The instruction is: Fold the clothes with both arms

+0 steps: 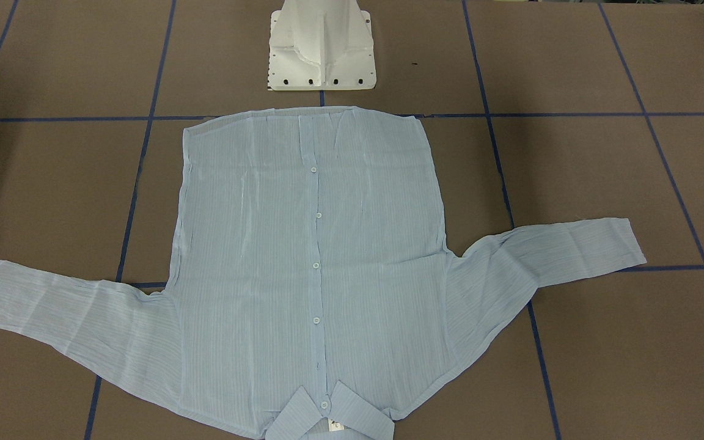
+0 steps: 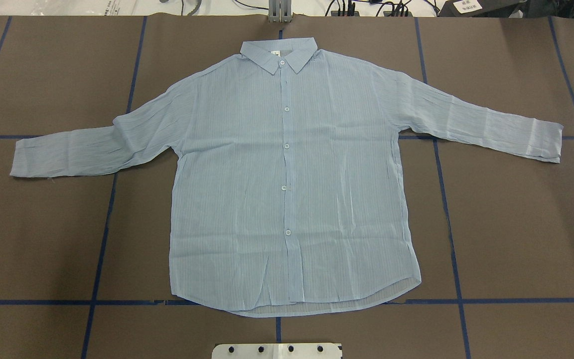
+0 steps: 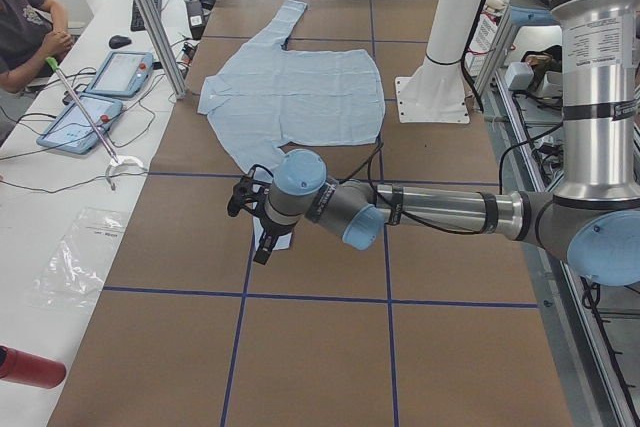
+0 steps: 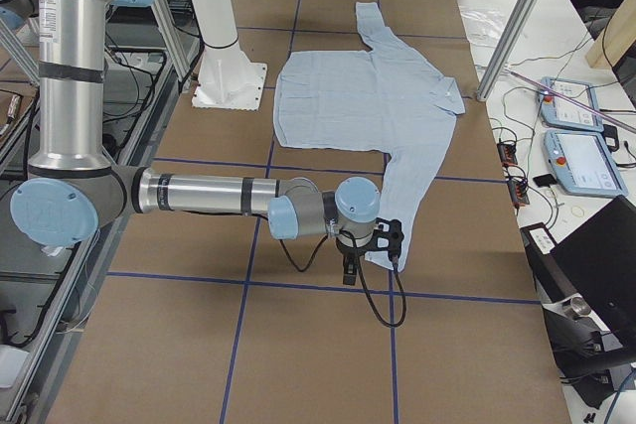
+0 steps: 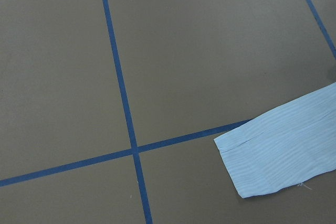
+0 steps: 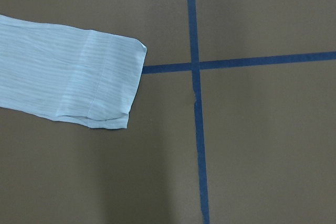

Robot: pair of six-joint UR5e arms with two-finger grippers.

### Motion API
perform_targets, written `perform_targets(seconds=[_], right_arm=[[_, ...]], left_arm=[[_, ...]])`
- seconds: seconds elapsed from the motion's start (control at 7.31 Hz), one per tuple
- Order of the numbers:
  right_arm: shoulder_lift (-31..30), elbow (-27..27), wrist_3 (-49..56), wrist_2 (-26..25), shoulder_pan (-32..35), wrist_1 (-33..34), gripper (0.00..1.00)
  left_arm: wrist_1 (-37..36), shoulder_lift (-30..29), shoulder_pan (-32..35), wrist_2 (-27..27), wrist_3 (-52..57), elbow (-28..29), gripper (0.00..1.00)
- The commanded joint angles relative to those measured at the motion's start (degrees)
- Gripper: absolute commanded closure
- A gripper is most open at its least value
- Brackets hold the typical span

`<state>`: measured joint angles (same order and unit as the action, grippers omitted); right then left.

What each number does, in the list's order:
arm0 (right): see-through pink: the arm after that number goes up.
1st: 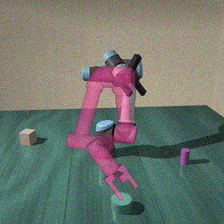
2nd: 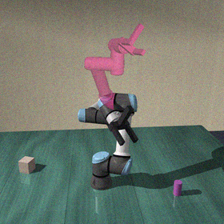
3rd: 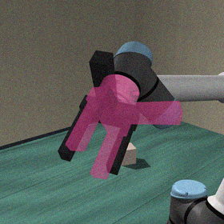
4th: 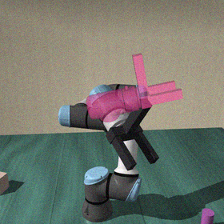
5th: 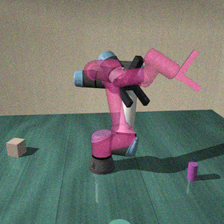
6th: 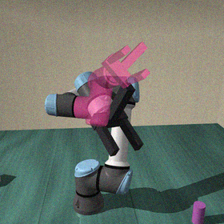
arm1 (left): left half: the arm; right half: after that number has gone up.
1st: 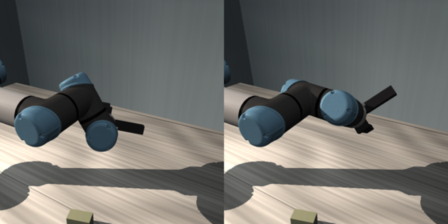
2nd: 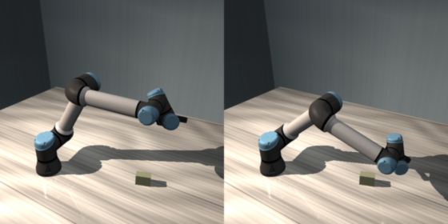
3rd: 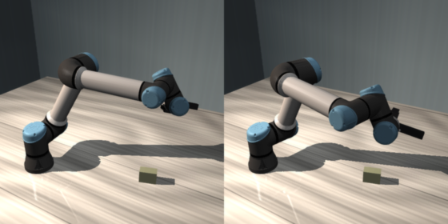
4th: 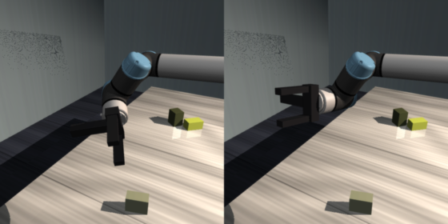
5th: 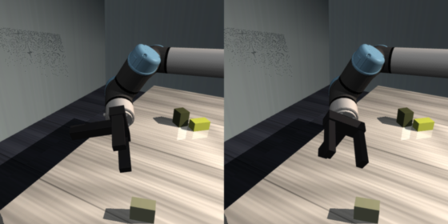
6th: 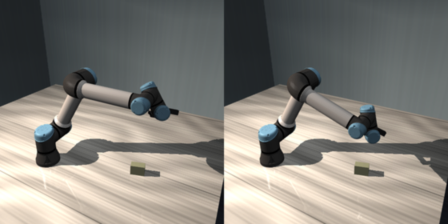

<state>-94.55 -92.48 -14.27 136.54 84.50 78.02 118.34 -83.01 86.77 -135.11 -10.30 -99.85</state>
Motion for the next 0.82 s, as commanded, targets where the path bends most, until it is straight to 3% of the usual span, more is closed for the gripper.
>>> perform_targets(seconds=[0.0,0.14,0.41,0.55,0.68], right_arm=[[1.29,3.25,-0.23,-0.48,-1.96,-5.06,0.0],[4.78,7.62,-0.23,-0.57,-3.02,-5.34,0.0],[16.79,21.82,-0.23,-0.66,-5.13,-5.51,0.0],[22.51,28.86,-0.23,-3.18,-7.14,-8.91,0.0],[24.31,31.54,-1.27,-6.6,-9.51,-11.29,0.01]], left_arm=[[0.05,-0.04,-0.11,-0.06,-0.07,-0.17,0.0],[0.05,-0.04,-0.11,-0.07,0.01,-0.25,0.0],[0.83,-0.13,-0.29,-0.07,0.1,0.18,0.0],[1.36,-0.13,-0.37,0.28,0.02,0.36,0.0],[1.45,-0.13,-0.37,0.29,0.1,0.36,0.0]])
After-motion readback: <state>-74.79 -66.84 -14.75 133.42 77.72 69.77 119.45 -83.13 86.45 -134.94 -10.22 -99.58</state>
